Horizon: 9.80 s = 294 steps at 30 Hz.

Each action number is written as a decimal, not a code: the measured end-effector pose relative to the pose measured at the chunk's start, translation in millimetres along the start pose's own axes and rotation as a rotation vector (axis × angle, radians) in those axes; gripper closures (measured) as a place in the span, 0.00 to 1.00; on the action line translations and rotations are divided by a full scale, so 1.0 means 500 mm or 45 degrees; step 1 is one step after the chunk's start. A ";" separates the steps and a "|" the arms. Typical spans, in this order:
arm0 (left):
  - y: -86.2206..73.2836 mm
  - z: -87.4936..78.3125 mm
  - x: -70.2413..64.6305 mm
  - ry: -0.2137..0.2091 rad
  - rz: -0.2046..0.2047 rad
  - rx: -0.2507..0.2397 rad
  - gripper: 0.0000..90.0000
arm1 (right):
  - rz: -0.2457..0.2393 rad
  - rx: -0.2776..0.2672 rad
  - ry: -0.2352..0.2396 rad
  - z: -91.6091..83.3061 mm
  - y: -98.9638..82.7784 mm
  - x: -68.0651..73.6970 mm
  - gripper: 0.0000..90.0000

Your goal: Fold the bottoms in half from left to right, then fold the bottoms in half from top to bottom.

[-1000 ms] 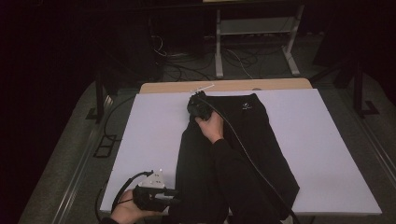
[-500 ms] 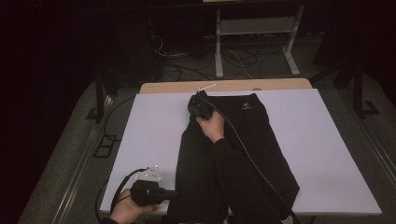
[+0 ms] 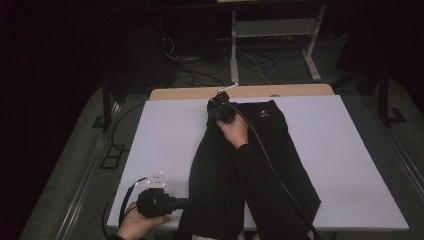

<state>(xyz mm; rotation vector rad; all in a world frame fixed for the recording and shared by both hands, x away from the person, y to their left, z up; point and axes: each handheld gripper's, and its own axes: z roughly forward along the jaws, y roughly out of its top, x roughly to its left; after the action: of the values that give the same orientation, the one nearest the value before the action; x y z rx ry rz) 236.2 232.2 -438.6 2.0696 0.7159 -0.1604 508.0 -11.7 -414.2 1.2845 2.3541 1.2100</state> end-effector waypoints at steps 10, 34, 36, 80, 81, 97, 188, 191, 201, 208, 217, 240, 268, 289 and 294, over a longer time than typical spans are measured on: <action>0.024 0.046 -0.034 -0.084 0.043 0.028 0.99 | 0.051 -0.036 0.060 -0.041 0.010 -0.035 0.96; 0.082 0.115 -0.076 -0.198 0.149 0.066 0.99 | 0.078 -0.006 0.006 -0.108 -0.023 -0.117 0.96; 0.084 0.118 -0.079 -0.201 0.154 0.070 0.99 | 0.081 -0.006 0.005 -0.110 -0.024 -0.119 0.96; 0.196 0.246 -0.147 -0.331 0.164 0.039 0.99 | 0.036 0.067 -0.052 -0.212 -0.031 -0.254 0.96; 0.196 0.246 -0.147 -0.331 0.164 0.039 0.99 | 0.036 0.067 -0.052 -0.212 -0.031 -0.254 0.96; 0.247 0.344 -0.192 -0.384 0.158 -0.054 0.99 | -0.049 0.144 -0.075 -0.216 -0.035 -0.288 0.96; 0.304 0.509 -0.216 -0.234 0.000 0.052 0.40 | 0.118 -0.002 -0.055 -0.267 -0.123 -0.402 0.38; 0.304 0.486 -0.202 -0.189 0.014 0.012 0.34 | 0.118 -0.041 -0.049 -0.291 -0.120 -0.389 0.20; 0.300 0.436 -0.169 -0.078 0.090 -0.067 0.12 | 0.112 -0.081 -0.012 -0.323 -0.129 -0.372 0.01; 0.304 0.409 -0.151 -0.019 0.139 -0.058 0.00 | 0.115 -0.073 0.006 -0.333 -0.136 -0.370 0.01; 0.307 0.382 -0.135 0.031 0.159 -0.079 0.00 | 0.109 -0.080 0.008 -0.358 -0.142 -0.365 0.01; 0.323 0.333 -0.065 0.170 0.141 -0.145 0.00 | 0.074 -0.071 0.038 -0.369 -0.186 -0.349 0.01; 0.358 0.311 0.027 0.251 0.086 -0.175 0.00 | 0.050 -0.033 0.051 -0.363 -0.241 -0.324 0.01; 0.411 0.313 0.088 0.340 0.035 -0.142 0.00 | 0.013 -0.034 0.056 -0.367 -0.235 -0.314 0.01; 0.418 0.316 0.100 0.362 0.030 -0.125 0.00 | 0.001 -0.037 0.060 -0.372 -0.226 -0.314 0.01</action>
<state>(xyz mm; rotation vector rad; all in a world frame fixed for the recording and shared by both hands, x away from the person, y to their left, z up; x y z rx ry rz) 416.1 39.7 -396.4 2.0262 0.8515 0.1829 437.9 -270.7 -408.4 1.2616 2.3593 1.2837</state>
